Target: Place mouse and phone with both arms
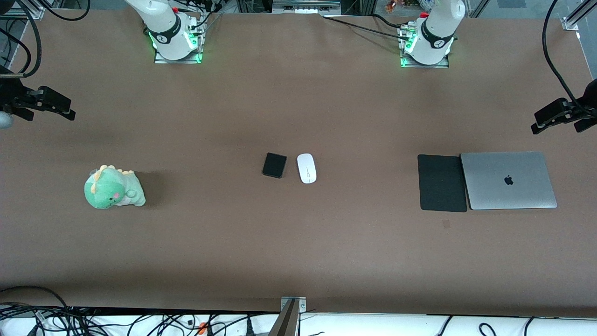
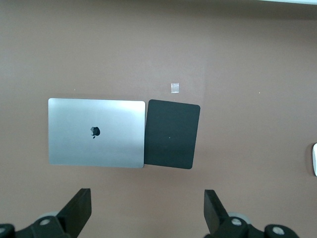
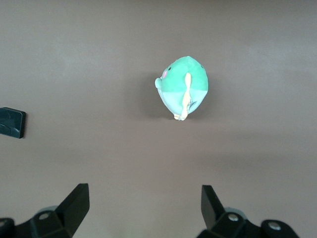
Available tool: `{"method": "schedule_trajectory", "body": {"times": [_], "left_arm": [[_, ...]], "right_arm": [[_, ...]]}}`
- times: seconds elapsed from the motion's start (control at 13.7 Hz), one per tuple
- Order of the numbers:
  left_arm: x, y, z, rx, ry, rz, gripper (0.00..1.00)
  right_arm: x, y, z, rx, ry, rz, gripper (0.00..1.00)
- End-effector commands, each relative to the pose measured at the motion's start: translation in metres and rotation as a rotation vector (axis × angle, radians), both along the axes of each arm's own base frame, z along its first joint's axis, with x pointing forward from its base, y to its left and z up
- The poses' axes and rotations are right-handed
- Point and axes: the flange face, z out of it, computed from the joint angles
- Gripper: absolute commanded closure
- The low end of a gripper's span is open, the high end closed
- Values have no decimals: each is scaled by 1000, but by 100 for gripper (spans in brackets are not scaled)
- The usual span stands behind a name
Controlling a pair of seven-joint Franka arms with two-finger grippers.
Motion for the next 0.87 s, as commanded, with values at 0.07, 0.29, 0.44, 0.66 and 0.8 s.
{"method": "schedule_trajectory", "body": {"times": [0.07, 0.29, 0.44, 0.66, 0.8], "left_arm": [[-3, 10, 14, -11, 2, -51, 0], [-3, 11, 13, -9, 5, -51, 0], [-3, 9, 14, -9, 4, -64, 0], [-3, 9, 17, -12, -3, -53, 0], [-3, 12, 17, -18, -3, -47, 0]], "right_arm": [[0, 0, 4, -9, 6, 2, 0], [0, -1, 4, -9, 4, 2, 0], [0, 0, 4, -9, 4, 1, 0], [0, 0, 4, -9, 6, 2, 0], [0, -1, 4, -9, 4, -1, 0]]}}
